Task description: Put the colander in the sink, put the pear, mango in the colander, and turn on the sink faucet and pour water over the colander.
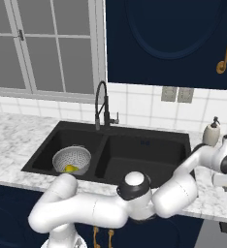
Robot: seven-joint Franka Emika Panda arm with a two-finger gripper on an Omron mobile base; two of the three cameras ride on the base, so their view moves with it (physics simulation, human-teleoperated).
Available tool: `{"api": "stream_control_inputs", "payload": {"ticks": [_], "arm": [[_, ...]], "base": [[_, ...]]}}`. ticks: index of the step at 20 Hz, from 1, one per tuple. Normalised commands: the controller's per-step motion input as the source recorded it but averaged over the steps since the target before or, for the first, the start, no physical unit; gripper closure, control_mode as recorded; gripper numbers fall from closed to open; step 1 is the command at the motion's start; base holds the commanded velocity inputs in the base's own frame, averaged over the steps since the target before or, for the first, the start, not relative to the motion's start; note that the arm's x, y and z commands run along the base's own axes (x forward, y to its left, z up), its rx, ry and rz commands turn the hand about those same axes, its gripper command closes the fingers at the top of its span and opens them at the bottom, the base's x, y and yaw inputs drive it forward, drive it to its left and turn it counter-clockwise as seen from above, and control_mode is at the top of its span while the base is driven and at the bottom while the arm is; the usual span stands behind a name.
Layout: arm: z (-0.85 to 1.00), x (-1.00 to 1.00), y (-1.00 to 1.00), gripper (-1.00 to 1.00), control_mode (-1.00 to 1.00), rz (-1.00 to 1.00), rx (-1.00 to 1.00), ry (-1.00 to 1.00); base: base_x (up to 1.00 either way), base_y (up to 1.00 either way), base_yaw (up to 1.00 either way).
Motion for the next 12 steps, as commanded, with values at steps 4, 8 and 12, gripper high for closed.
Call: {"api": "stream_control_inputs", "payload": {"ticks": [4, 8, 12], "arm": [[-0.05, -0.1, 0.11, 1.0, -1.0, 0.18, 0.18, 0.12], [0.0, -0.28, 0.54, 1.0, -1.0, 0.23, 0.16, 0.05], [-0.09, -0.22, 0.74, 1.0, -1.0, 0.25, 0.01, -0.03]], "base": [[0.0, 0.0, 0.0], [0.0, 0.0, 0.0], [0.0, 0.0, 0.0]]}}
